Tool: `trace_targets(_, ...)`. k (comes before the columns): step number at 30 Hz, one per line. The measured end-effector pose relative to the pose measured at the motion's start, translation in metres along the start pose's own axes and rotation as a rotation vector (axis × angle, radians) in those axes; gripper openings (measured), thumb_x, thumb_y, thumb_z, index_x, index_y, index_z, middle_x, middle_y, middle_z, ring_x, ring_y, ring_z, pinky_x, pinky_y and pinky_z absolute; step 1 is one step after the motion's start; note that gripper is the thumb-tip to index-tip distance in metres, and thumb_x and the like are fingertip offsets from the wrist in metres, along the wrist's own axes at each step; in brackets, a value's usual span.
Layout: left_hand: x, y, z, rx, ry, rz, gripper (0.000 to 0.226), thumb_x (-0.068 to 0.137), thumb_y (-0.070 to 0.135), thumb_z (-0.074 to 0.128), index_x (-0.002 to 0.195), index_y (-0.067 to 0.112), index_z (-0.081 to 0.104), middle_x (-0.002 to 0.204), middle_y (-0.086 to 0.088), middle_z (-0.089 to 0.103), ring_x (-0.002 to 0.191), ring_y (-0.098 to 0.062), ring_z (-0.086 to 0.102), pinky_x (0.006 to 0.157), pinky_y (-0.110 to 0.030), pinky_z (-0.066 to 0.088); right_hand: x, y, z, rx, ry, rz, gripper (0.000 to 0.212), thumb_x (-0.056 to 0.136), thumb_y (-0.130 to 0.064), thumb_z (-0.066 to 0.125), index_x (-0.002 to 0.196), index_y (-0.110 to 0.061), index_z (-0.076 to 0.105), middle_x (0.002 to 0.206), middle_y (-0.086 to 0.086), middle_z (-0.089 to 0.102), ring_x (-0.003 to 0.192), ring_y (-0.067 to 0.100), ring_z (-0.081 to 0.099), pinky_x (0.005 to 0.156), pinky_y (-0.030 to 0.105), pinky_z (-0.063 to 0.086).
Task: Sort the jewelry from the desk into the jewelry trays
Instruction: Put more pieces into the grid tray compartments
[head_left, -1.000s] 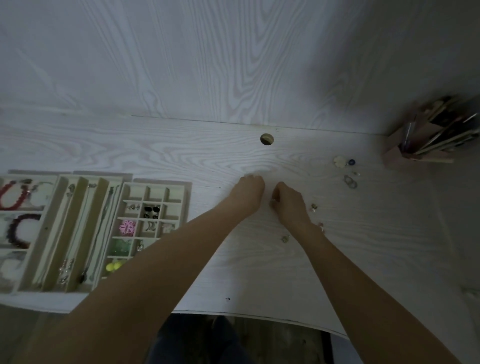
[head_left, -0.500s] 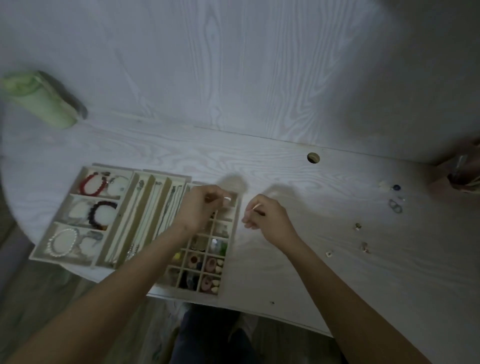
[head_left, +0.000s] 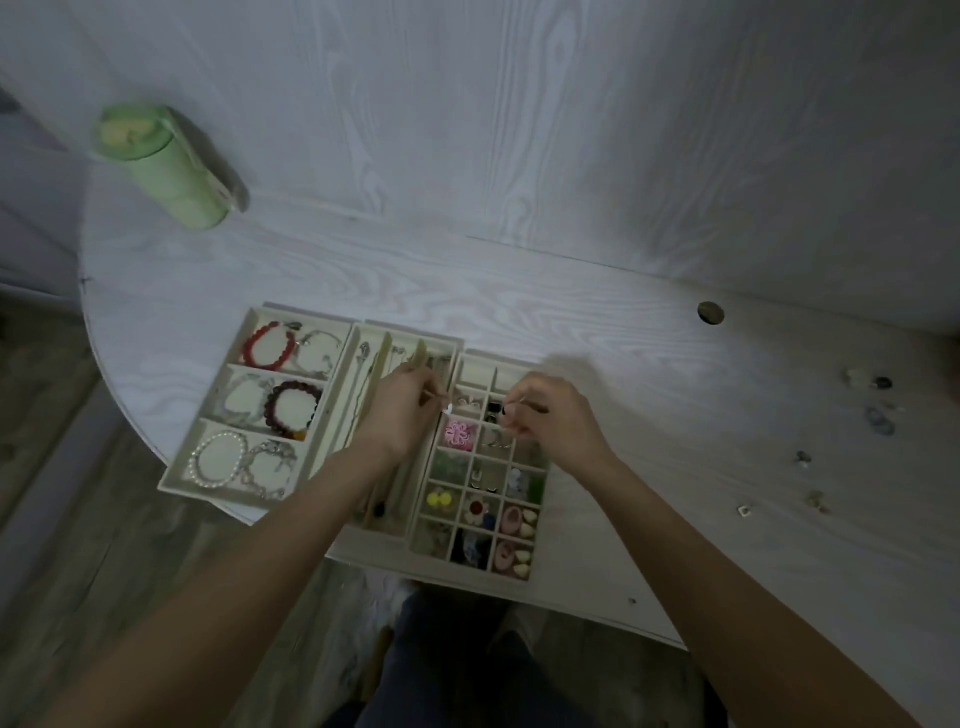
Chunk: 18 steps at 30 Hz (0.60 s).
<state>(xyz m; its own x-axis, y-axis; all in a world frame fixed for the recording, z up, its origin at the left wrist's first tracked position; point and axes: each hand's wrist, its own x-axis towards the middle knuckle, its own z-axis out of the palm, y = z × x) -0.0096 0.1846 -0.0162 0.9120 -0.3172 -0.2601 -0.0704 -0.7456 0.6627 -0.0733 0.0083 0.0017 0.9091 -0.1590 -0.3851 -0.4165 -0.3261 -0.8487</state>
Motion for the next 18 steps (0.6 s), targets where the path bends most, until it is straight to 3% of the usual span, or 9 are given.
trace_targets(2,0.001,0.005,0.002,0.025,-0.012,0.023,0.007,0.087,0.000,0.059,0.083,0.005,0.061,0.098,-0.004,0.050,0.080,-0.012,0.051,0.078,-0.016,0.040,0.002,0.000,0.000,0.005,0.012,0.008,0.009,0.093,-0.002,0.055,0.090,-0.004,0.063,0.079,0.011,0.069,0.063,0.010,0.066,0.059,0.015,0.054)
trace_targets(5,0.004,0.008,0.004,0.154,-0.058,0.117,0.024,0.091,0.002,0.055,0.074,0.019,0.051,0.101,0.000,0.041,0.088,-0.011,0.043,0.073,-0.015,0.032,0.004,-0.002,-0.001,0.013,0.022,0.014,0.010,0.092,-0.001,0.055,0.087,-0.006,0.062,0.074,0.006,0.067,0.057,0.003,0.064,0.058,0.013,0.052)
trace_targets(7,0.008,0.007,0.007,0.140,-0.079,0.145,0.026,0.091,0.002,0.050,0.074,0.020,0.047,0.101,-0.003,0.044,0.088,-0.015,0.045,0.075,-0.024,0.034,0.005,-0.002,-0.002,0.022,0.026,0.013,0.010,0.092,-0.001,0.056,0.087,-0.007,0.062,0.073,0.007,0.068,0.058,0.005,0.065,0.059,0.015,0.053)
trace_targets(9,0.011,0.006,0.013,0.098,-0.037,0.133,0.020,0.090,0.000,0.044,0.080,0.016,0.046,0.093,-0.009,0.051,0.082,-0.020,0.051,0.085,-0.043,0.044,0.005,-0.002,-0.003,0.025,0.033,0.010,0.009,0.092,-0.002,0.057,0.087,-0.007,0.062,0.073,0.007,0.068,0.063,0.010,0.067,0.062,0.019,0.055)
trace_targets(11,0.013,0.005,0.014,0.105,-0.063,0.166,0.017,0.090,-0.001,0.041,0.086,0.013,0.050,0.090,-0.013,0.053,0.084,-0.026,0.054,0.087,-0.046,0.046,0.005,-0.002,-0.005,0.015,0.043,0.003,0.009,0.092,-0.002,0.056,0.087,-0.007,0.062,0.072,0.005,0.069,0.065,0.014,0.068,0.068,0.025,0.057)
trace_targets(13,0.014,0.008,0.012,0.207,-0.109,0.174,0.013,0.089,0.002,0.047,0.094,0.003,0.059,0.104,-0.016,0.054,0.099,-0.030,0.053,0.092,-0.049,0.045,0.005,-0.003,-0.007,0.015,0.045,-0.005,0.010,0.092,-0.001,0.056,0.087,-0.007,0.062,0.071,0.004,0.068,0.067,0.017,0.068,0.071,0.030,0.058)
trace_targets(15,0.014,0.010,0.012,0.399,-0.116,0.206,0.014,0.089,0.010,0.056,0.096,0.003,0.066,0.122,-0.013,0.048,0.113,-0.027,0.045,0.097,-0.042,0.040,0.004,-0.003,-0.009,0.017,0.045,-0.011,0.010,0.092,-0.001,0.056,0.087,-0.006,0.062,0.070,0.004,0.068,0.066,0.017,0.068,0.072,0.031,0.058)
trace_targets(18,0.014,0.014,0.013,0.509,-0.086,0.202,0.015,0.088,0.022,0.063,0.098,0.012,0.069,0.126,-0.003,0.042,0.116,-0.020,0.038,0.097,-0.030,0.035,0.003,-0.003,-0.011,0.013,0.046,-0.011,0.010,0.092,-0.001,0.055,0.087,-0.005,0.063,0.071,0.004,0.068,0.063,0.012,0.066,0.070,0.028,0.058)
